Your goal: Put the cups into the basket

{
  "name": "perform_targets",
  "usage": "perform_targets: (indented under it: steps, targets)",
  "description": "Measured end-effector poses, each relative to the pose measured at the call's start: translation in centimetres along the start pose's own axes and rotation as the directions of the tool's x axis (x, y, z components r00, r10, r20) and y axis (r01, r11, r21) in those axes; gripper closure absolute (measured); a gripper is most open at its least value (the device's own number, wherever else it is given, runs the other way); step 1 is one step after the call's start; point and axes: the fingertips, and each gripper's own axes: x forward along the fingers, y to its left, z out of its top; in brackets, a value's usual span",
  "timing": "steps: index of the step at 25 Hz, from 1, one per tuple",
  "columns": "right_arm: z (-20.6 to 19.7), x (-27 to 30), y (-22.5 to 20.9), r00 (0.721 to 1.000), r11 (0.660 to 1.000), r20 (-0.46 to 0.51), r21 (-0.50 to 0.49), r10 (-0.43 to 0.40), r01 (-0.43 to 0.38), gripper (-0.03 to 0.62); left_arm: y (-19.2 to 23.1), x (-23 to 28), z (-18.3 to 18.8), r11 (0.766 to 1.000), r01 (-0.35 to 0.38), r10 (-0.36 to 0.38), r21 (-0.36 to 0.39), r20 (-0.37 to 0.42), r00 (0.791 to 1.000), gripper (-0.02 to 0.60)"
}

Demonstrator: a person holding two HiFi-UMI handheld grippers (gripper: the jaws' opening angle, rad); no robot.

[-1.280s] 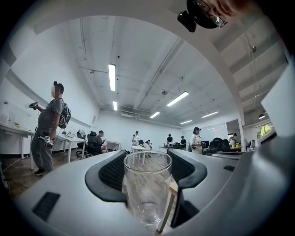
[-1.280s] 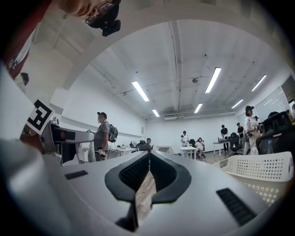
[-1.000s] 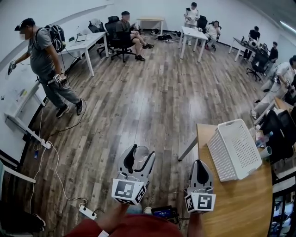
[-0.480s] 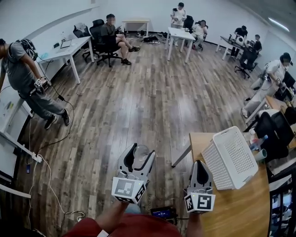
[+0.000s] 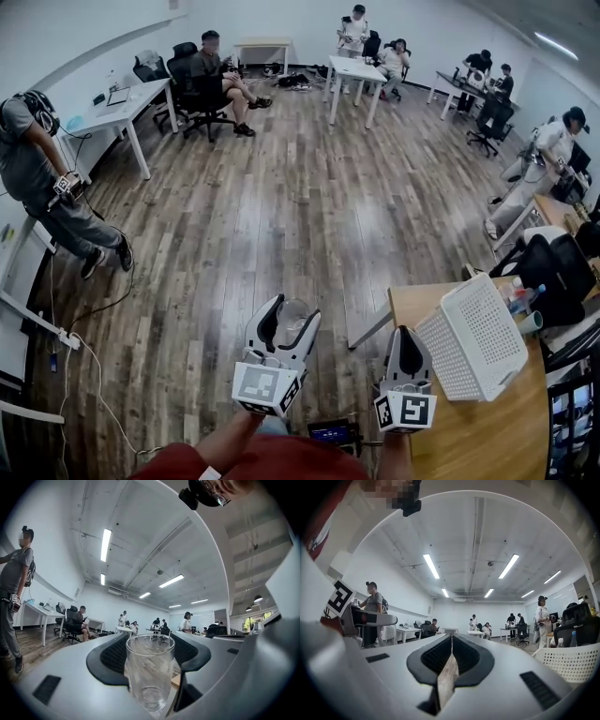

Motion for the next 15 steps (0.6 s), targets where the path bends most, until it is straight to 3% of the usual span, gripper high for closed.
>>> perform_targets:
  steps: [8,15]
  targets:
    - [0.1,4.4,2.2,1.0,1.0,-0.002,-0.018,-0.021,0.021,0.582,4.0,2.7,0.3,0.999,0.031,-0.031,-0.016,0.001,1.0,0.293]
    - [0.1,5.4,2.1,0.998,0.997,0.0,-0.029,-0.066,0.066,0.582,4.9,4.5,-0.1,0.997,0.074,-0.075,-0.029,-0.005,0.997,0.293]
